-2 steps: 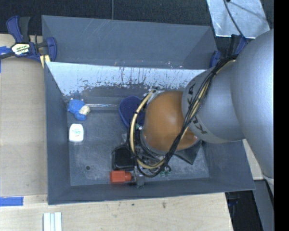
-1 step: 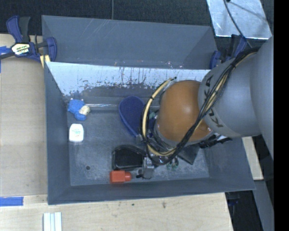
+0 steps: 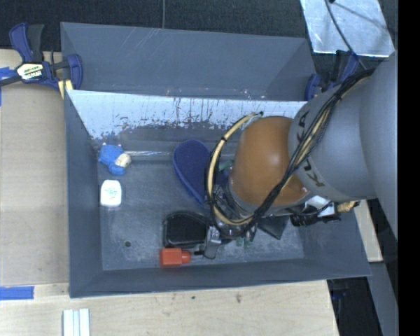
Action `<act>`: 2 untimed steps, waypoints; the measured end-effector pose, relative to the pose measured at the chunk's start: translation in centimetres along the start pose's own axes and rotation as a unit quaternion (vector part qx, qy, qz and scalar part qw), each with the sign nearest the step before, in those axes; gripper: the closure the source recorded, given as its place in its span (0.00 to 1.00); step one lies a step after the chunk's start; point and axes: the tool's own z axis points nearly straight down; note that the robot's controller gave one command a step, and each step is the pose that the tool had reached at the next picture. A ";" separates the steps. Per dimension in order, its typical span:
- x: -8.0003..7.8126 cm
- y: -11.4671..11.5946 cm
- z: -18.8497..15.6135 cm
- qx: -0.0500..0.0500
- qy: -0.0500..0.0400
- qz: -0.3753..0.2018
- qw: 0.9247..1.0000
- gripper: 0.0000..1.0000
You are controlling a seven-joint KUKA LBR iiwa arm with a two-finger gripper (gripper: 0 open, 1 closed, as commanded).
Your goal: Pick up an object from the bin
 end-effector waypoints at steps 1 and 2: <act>-1.6 0.4 3.4 0.000 0.002 0.080 0.997 0.00; -2.1 3.0 3.5 0.002 0.003 0.253 0.968 0.00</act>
Offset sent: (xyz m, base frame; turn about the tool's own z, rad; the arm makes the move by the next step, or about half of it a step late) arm 0.0162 -0.0011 -0.0351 0.1639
